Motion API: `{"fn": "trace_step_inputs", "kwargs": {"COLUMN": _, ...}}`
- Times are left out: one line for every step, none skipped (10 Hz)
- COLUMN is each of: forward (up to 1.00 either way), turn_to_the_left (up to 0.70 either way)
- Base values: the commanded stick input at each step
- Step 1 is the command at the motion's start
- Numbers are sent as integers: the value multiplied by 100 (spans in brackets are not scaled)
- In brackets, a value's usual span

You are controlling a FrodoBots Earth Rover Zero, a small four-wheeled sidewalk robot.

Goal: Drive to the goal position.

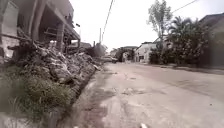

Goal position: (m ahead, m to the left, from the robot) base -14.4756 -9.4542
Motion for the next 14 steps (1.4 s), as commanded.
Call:
{"fn": "trace_step_inputs", "kwargs": {"forward": 4, "turn_to_the_left": 0}}
{"fn": "trace_step_inputs", "kwargs": {"forward": 4, "turn_to_the_left": 0}}
{"fn": "trace_step_inputs", "kwargs": {"forward": 4, "turn_to_the_left": 0}}
{"fn": "trace_step_inputs", "kwargs": {"forward": 4, "turn_to_the_left": 0}}
{"fn": "trace_step_inputs", "kwargs": {"forward": 5, "turn_to_the_left": 0}}
{"fn": "trace_step_inputs", "kwargs": {"forward": 5, "turn_to_the_left": 0}}
{"fn": "trace_step_inputs", "kwargs": {"forward": 5, "turn_to_the_left": 0}}
{"fn": "trace_step_inputs", "kwargs": {"forward": 4, "turn_to_the_left": 0}}
{"fn": "trace_step_inputs", "kwargs": {"forward": 4, "turn_to_the_left": 0}}
{"fn": "trace_step_inputs", "kwargs": {"forward": 4, "turn_to_the_left": 0}}
{"fn": "trace_step_inputs", "kwargs": {"forward": 4, "turn_to_the_left": 0}}
{"fn": "trace_step_inputs", "kwargs": {"forward": 4, "turn_to_the_left": 0}}
{"fn": "trace_step_inputs", "kwargs": {"forward": 4, "turn_to_the_left": 0}}
{"fn": "trace_step_inputs", "kwargs": {"forward": 4, "turn_to_the_left": 0}}
